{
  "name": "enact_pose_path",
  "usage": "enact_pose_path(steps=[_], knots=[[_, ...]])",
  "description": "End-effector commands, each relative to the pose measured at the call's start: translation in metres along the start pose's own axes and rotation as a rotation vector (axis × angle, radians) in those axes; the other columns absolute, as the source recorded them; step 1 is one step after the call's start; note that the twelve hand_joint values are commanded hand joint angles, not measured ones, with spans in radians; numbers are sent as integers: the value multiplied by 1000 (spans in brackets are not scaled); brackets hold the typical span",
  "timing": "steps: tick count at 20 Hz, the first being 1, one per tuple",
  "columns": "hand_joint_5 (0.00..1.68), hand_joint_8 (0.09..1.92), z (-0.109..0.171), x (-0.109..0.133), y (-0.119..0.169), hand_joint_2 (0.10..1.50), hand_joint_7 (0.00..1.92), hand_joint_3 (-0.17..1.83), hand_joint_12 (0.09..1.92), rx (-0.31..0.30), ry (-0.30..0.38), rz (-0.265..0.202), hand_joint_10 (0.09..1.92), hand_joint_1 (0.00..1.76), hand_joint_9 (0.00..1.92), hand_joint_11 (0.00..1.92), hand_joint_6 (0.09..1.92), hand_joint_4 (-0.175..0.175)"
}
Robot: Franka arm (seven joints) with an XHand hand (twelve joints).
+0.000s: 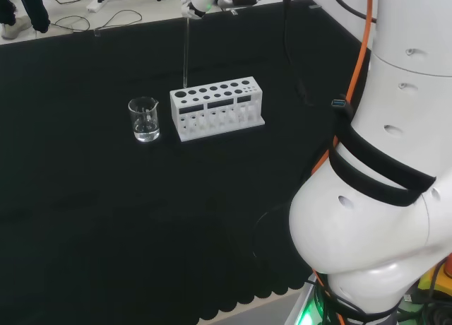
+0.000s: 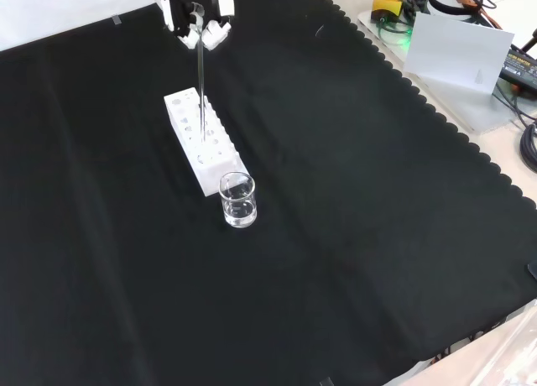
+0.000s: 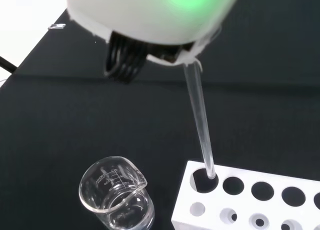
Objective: Put the glass rod back on the white test tube rack.
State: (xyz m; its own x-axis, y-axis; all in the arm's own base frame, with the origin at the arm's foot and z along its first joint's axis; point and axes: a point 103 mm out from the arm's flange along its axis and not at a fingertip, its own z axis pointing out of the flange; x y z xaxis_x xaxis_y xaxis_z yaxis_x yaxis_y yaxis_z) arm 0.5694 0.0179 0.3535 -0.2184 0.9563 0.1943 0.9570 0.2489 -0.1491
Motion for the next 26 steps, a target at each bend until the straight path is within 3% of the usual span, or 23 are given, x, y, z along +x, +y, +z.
enact_pose_path(steps=[1, 12, 26], knots=[[1365, 762, 9, -2, 11, 441, 1671, 1001, 665, 8, 1, -2, 595, 1225, 1910, 1779, 681, -175], [1365, 762, 20, 4, 21, 441, 1671, 1001, 665, 24, 1, -10, 595, 1225, 1911, 1779, 681, -175], [1365, 762, 42, -6, 34, 442, 1671, 1000, 666, 73, -1, 3, 595, 1225, 1911, 1780, 682, -175]])
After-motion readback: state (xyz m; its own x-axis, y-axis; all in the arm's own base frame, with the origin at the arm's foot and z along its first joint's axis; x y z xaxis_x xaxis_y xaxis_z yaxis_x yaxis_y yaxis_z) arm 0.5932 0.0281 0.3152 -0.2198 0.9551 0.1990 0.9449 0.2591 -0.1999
